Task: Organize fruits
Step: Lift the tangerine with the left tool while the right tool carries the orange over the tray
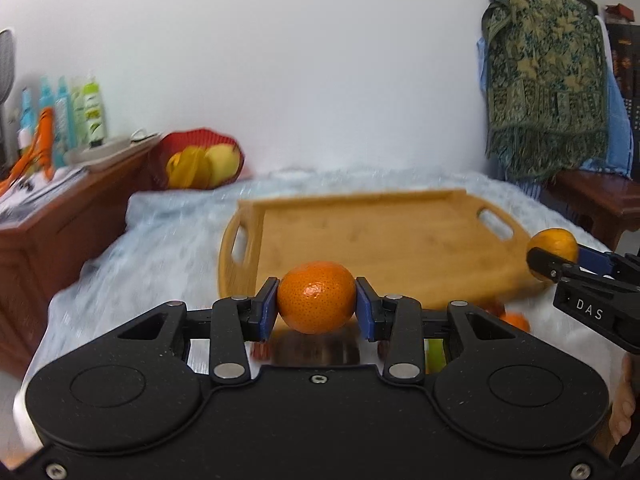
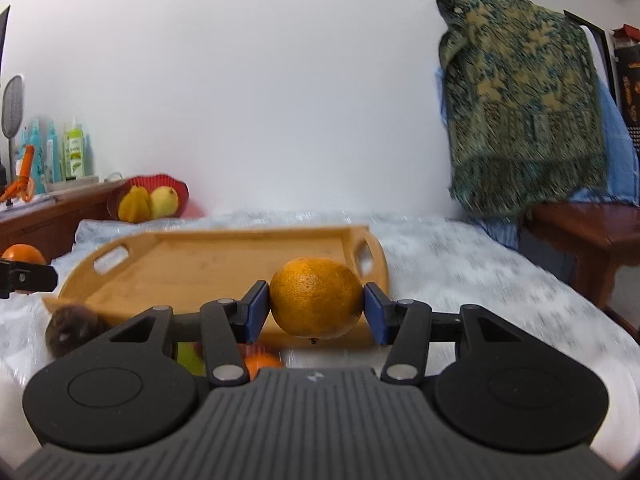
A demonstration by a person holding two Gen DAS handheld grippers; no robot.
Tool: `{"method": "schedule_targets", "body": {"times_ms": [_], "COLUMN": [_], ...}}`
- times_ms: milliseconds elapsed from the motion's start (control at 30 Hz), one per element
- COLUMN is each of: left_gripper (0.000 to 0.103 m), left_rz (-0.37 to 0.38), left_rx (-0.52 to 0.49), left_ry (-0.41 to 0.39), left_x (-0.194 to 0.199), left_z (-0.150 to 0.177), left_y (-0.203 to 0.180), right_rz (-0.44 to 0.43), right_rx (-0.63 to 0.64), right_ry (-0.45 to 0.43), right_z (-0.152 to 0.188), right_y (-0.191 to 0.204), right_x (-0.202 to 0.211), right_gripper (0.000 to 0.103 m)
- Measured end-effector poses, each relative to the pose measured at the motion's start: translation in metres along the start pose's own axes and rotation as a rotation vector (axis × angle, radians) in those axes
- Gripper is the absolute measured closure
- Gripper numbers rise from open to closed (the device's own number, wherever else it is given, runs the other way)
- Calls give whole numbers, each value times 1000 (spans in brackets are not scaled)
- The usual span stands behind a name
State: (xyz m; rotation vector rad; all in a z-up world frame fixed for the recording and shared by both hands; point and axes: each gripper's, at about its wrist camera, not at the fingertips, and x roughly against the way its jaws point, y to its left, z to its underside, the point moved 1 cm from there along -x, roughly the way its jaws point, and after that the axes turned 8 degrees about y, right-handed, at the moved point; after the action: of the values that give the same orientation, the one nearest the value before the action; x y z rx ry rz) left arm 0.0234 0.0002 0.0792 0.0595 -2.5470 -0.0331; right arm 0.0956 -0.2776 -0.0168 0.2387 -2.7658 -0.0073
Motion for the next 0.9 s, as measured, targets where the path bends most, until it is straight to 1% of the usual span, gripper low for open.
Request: {"method": "schedule_targets", "body": {"times_ms": [133,233,300,400,467,533,600,700,800,900], "left_gripper": [66,66,66,66,66,66,66,66,66,66], "left_rz": [29,70,69,68,91,126,128,83,71,84], "left_rx": [17,50,42,39,73,106,113,86,88,113], "left_ry": [-4,0,-7,-8,17,63,100,129,158,187], "left_x": [-35,-68,-92,-128,-152,-178,-204,-230,-243,-250], "left_z": [-35,-65,-84,-108,-120,-128,-132,-127,-114,-105], "left_y": [11,23,28,33,40,45,48,50,52,56], "right_rz": [-19,-41,-45,-22,-16,-14,-3,-4,-3,6], "right_rx": [-20,-54,-50,-20,-23,-35,-47,-64,-68,-63], "right_ry": [3,51,75,104,133,161,194,235,265,278], "right_z": [-26,-50,-65,-81,-88,-91,-92,-91,-87,-84], "right_y": [-1,-2,-2,-1,-2,-4,-4,-3,0,3], "right_x": [-30,-55,-75,-107,-129,-150,-168,-188,-200,-207], "right_gripper": [48,48,48,48,48,48,48,48,48,48]}}
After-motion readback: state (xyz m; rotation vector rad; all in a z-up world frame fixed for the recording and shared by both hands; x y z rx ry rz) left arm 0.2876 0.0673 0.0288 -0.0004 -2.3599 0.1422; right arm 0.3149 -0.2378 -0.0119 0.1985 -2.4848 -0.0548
